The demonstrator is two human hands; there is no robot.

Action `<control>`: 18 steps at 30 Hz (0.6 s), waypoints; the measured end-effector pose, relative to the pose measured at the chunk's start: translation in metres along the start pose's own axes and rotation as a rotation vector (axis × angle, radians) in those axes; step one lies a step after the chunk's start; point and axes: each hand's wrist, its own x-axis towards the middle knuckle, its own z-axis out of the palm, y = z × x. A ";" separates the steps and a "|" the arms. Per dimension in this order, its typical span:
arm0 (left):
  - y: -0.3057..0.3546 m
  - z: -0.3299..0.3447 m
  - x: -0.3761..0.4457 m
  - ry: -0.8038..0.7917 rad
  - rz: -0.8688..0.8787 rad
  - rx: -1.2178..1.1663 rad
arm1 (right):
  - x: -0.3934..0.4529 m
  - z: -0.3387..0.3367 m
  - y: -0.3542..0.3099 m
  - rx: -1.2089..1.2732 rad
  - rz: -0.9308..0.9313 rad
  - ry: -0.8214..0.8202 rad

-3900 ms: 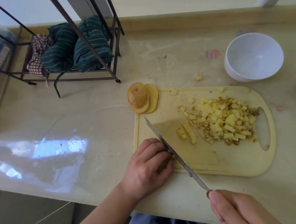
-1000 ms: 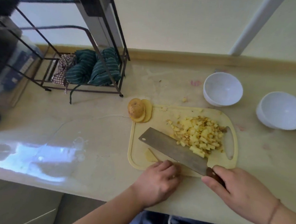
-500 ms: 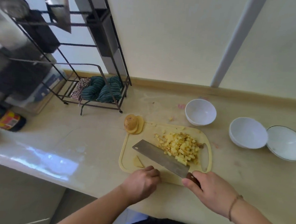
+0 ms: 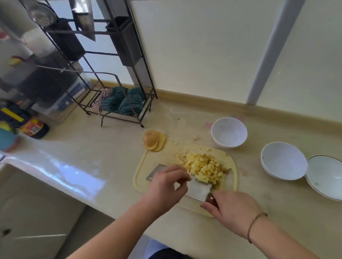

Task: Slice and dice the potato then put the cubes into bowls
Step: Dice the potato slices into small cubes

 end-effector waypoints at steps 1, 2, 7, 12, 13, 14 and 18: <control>-0.002 0.008 0.010 -0.062 -0.032 -0.006 | 0.003 -0.001 0.000 -0.019 -0.012 -0.005; -0.005 0.015 0.016 -0.123 -0.056 -0.001 | 0.005 -0.002 0.000 -0.031 -0.020 -0.012; -0.018 0.035 0.027 -0.208 -0.111 0.046 | 0.013 -0.004 0.001 -0.064 -0.037 -0.022; -0.021 0.039 0.033 -0.209 -0.129 0.068 | 0.016 -0.005 -0.001 -0.064 -0.050 -0.026; -0.022 0.040 0.035 -0.216 -0.127 0.077 | 0.016 -0.006 -0.001 -0.063 -0.049 -0.025; -0.022 0.041 0.037 -0.216 -0.124 0.084 | 0.017 -0.006 -0.001 -0.061 -0.051 -0.026; -0.024 0.043 0.046 -0.207 -0.133 0.077 | 0.016 -0.008 0.000 -0.062 -0.071 -0.017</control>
